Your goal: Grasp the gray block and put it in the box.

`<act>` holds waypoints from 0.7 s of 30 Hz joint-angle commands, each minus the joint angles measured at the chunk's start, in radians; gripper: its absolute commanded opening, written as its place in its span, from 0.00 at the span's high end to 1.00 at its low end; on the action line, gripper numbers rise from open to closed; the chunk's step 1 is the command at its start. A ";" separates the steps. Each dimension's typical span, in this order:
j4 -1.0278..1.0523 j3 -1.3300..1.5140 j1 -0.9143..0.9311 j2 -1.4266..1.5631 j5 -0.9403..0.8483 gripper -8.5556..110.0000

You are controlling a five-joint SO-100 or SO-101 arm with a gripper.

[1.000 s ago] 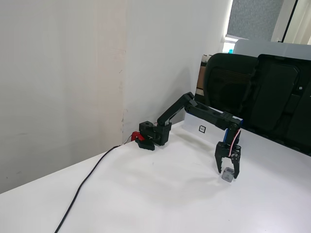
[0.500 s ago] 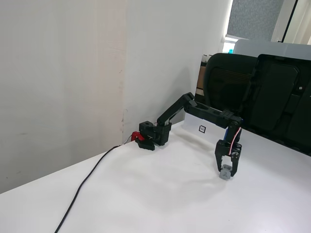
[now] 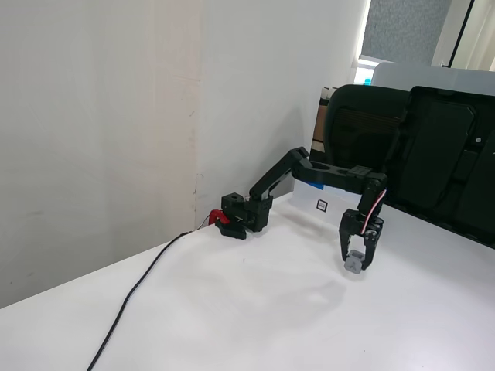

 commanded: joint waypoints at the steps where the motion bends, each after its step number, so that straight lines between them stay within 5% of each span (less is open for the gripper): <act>1: 0.023 0.041 0.021 0.261 0.005 0.93; 21: -0.058 0.505 0.281 0.881 0.017 0.93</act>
